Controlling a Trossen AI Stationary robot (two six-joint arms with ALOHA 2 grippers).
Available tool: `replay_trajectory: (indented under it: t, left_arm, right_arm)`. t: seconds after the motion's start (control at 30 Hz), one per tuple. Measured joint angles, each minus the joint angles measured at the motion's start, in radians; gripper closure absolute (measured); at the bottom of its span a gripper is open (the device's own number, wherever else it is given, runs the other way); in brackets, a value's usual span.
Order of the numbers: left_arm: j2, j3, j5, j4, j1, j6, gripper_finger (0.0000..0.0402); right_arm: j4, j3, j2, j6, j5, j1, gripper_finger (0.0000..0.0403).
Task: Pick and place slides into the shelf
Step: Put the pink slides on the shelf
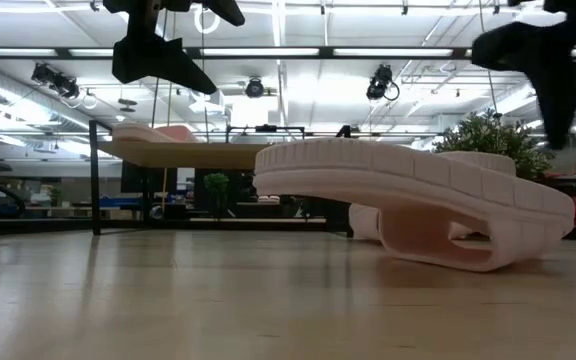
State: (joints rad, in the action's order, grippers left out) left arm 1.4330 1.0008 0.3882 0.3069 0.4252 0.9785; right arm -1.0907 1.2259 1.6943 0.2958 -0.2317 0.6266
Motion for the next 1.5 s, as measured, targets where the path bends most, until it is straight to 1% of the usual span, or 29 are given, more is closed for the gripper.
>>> replay_trajectory:
  t: [0.1,0.2,0.3,0.43,0.57,0.73,0.9,1.03,1.2,1.37,1.5]
  left_arm:
    - [0.000,0.000,0.000,0.000,0.000,0.006,0.0047]
    - [0.000,0.000,0.000,0.001,0.000,0.011,0.0047]
    - [0.000,0.000,0.000,0.003,0.000,0.020,0.0047]
    - [0.000,0.000,0.000,0.006,0.000,0.032,0.0047]
    - [0.000,0.000,0.000,0.006,0.000,0.033,0.0047]
    - [0.000,0.000,0.000,0.006,0.000,0.036,0.0047]
    - [0.000,0.000,0.000,0.006,0.005,0.053,0.0047]
    - [0.000,0.000,0.000,0.006,0.005,0.052,0.0047]
    - [0.000,0.000,0.000,0.008,0.005,0.050,0.0047]
    - [0.000,0.000,0.000,0.014,0.005,0.049,0.0047]
    - [0.000,0.000,0.000,0.014,0.005,0.050,0.0047]
  right_arm:
    - [-0.002,0.000,0.000,-0.047,-0.105,0.000,0.0144]
    - [0.021,0.000,0.000,-0.107,-0.186,-0.003,0.0128]
    - [0.064,-0.008,0.000,-0.173,-0.231,-0.003,0.0114]
    - [0.139,-0.056,-0.001,-0.197,-0.238,-0.003,0.0098]
    - [0.134,-0.089,-0.001,-0.203,-0.355,-0.003,0.0094]
    - [0.178,-0.122,-0.002,-0.179,-0.369,-0.017,0.0099]
    - [0.232,-0.151,-0.002,-0.166,-0.369,-0.006,0.0101]
    - [0.241,-0.153,-0.001,-0.165,-0.371,0.000,0.0101]
    - [0.282,-0.171,-0.001,-0.166,-0.420,0.000,0.0102]
    - [0.302,-0.236,-0.001,-0.166,-0.425,0.006,0.0104]
    - [0.329,-0.275,-0.001,-0.169,-0.481,0.017,0.0111]
